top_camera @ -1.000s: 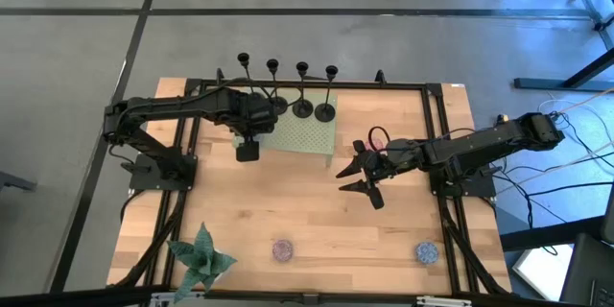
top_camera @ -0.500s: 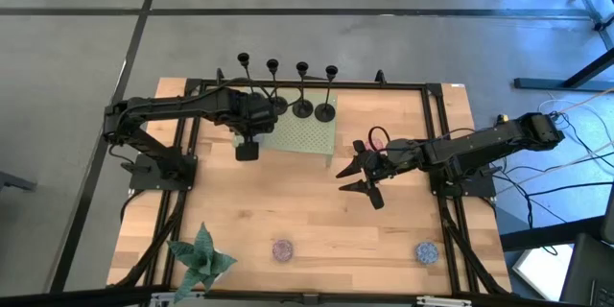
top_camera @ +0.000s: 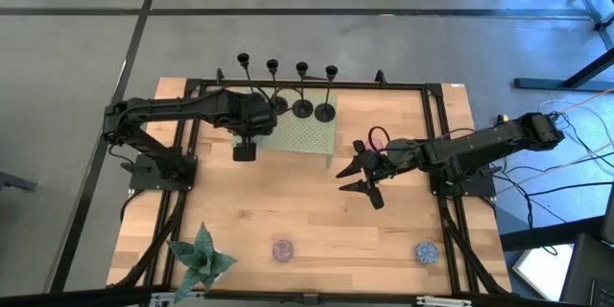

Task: Pick & Place candle stick holders
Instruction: Put the light blue candle on the shelf

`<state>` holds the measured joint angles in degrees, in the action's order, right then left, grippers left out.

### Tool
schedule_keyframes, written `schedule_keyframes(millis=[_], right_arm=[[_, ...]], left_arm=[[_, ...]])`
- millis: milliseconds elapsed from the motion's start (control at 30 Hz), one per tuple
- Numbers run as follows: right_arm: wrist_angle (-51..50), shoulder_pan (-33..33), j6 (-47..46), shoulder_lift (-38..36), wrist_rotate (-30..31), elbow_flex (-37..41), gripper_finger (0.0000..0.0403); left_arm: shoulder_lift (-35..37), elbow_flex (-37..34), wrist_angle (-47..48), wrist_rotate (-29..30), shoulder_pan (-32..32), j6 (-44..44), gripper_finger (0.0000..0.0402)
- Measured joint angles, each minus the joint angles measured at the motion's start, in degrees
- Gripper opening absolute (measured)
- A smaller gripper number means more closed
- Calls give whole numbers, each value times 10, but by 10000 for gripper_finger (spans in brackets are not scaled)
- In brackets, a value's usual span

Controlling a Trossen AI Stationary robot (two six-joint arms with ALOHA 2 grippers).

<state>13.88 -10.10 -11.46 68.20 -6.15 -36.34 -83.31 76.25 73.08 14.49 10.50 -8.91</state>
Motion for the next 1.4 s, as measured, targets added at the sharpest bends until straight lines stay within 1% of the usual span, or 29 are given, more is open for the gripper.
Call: schedule_keyframes(millis=[100,200,400,533,600,667,733,833,967,1133,1233,1300,1400], right_arm=[[0,0,0,0,0,0,175],[0,0,0,0,0,0,175],[0,0,0,0,0,0,175],[0,0,0,0,0,0,175],[0,0,0,0,0,0,175],[0,0,0,0,0,0,175],[0,0,0,0,0,0,175],[0,0,-1,0,0,0,175],[0,0,-1,0,0,0,175],[0,0,-1,0,0,0,175],[0,0,-2,0,0,0,175],[0,0,-1,0,0,0,175],[0,0,-1,0,0,0,175]], left_arm=[[0,8,43,32,-10,7,335],[0,26,57,70,-20,28,332],[10,57,63,76,-45,52,323],[18,65,56,33,-72,68,316],[19,65,37,-1,-86,76,308],[19,65,18,-19,-102,78,296],[19,65,2,-20,-117,70,279],[18,65,0,-19,-134,54,240],[18,65,2,-19,-143,54,174],[18,65,2,-8,-139,63,97],[18,62,-4,-7,-132,63,62],[19,44,-33,-8,-127,59,42],[17,17,-46,-10,-121,46,18]])
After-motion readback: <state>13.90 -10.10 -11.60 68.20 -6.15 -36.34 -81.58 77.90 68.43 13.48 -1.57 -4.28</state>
